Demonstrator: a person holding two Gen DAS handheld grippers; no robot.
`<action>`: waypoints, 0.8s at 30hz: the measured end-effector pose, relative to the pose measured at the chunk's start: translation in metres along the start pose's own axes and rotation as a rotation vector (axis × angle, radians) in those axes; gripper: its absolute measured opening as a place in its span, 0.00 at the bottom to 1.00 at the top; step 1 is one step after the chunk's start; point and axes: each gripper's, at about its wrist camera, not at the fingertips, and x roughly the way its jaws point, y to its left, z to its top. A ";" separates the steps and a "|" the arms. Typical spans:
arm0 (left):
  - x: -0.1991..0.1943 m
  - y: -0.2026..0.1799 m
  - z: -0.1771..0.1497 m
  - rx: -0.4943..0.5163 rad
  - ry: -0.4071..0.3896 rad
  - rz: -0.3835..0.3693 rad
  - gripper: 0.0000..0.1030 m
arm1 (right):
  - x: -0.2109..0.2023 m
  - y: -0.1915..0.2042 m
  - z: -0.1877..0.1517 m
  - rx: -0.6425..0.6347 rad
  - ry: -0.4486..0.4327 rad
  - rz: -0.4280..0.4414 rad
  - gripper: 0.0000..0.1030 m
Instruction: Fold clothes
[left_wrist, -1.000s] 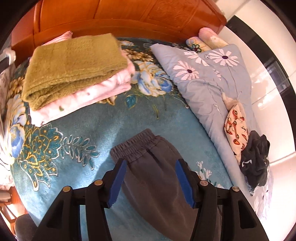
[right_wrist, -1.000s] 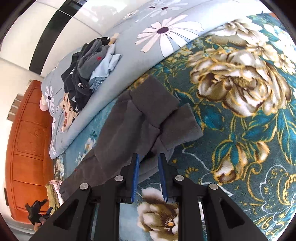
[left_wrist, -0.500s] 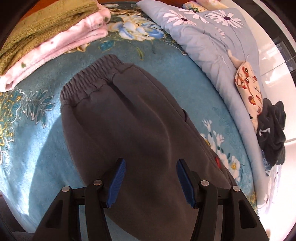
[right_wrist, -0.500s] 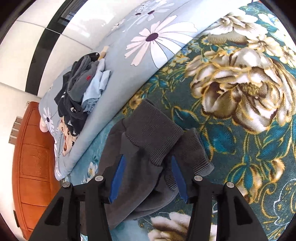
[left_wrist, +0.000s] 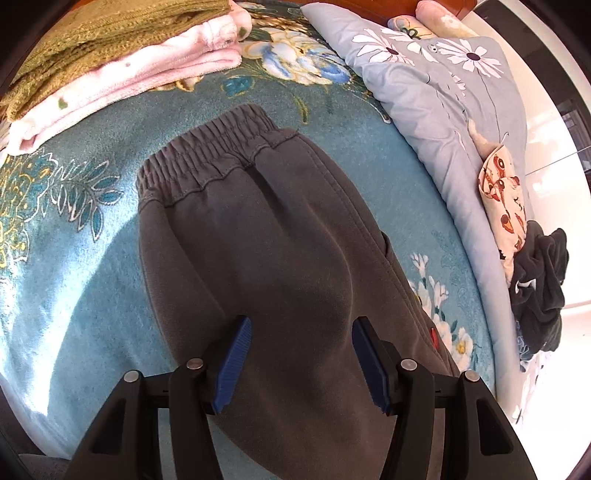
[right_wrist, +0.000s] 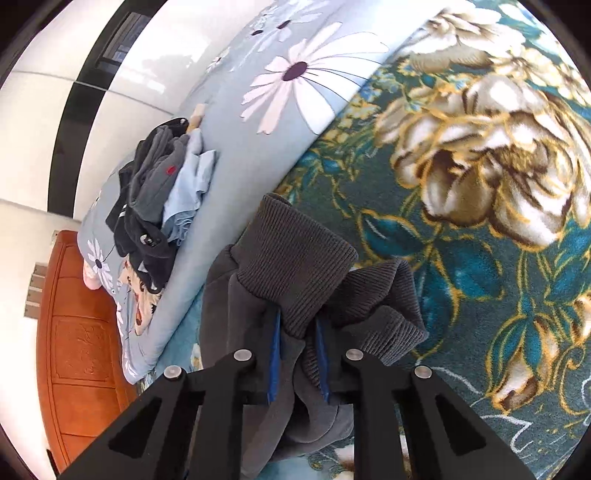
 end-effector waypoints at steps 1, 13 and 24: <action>-0.003 0.001 0.000 -0.001 -0.008 -0.004 0.59 | -0.008 0.010 0.001 -0.029 -0.007 0.018 0.16; -0.006 0.000 0.000 0.001 0.004 -0.031 0.59 | -0.016 -0.015 -0.009 -0.041 0.093 -0.129 0.15; -0.001 -0.001 -0.004 0.014 0.014 -0.024 0.59 | -0.029 -0.032 -0.002 0.070 0.027 -0.015 0.25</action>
